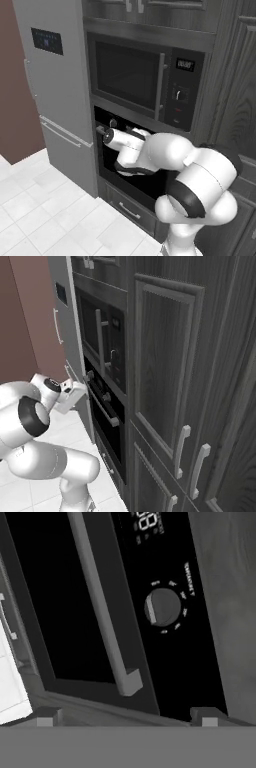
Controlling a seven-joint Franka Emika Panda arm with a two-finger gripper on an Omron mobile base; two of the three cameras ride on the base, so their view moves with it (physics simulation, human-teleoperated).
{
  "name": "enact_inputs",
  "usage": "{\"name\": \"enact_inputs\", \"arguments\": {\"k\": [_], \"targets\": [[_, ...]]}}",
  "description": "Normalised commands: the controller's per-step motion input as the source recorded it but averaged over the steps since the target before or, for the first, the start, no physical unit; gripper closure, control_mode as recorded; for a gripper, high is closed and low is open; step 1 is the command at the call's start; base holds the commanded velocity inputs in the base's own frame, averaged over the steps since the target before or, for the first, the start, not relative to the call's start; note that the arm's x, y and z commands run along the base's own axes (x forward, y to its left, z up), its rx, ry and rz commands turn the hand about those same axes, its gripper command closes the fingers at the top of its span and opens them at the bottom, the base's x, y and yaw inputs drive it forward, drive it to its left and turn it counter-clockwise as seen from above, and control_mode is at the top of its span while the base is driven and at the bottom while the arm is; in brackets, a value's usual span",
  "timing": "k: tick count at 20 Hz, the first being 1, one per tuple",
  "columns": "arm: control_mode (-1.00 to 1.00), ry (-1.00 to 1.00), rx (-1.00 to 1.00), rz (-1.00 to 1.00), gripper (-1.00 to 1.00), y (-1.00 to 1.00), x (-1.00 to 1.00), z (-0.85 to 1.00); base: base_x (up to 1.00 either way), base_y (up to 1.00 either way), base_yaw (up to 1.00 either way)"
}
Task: Take the baked cake out of the oven and place it on the plate for cooling. Then close the oven door.
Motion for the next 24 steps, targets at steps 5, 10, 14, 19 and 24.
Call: {"name": "enact_inputs", "arguments": {"k": [5,10,14,19,24], "targets": [[-1.0,0.0,-0.03,0.03,-1.0,-0.02,0.29,-0.44,0.0,0.0,0.0],[-1.0,0.0,-0.04,0.05,-1.0,0.0,0.23,-0.44,0.0,0.0,0.0],[-1.0,0.0,-0.04,0.05,-1.0,0.0,0.29,-0.26,0.0,0.0,0.0],[-1.0,-0.02,-0.05,0.04,-1.0,0.0,0.29,-0.17,0.0,0.0,0.0],[-1.0,-0.02,-0.05,0.02,-1.0,0.0,0.33,-0.07,0.0,0.0,0.0]]}}
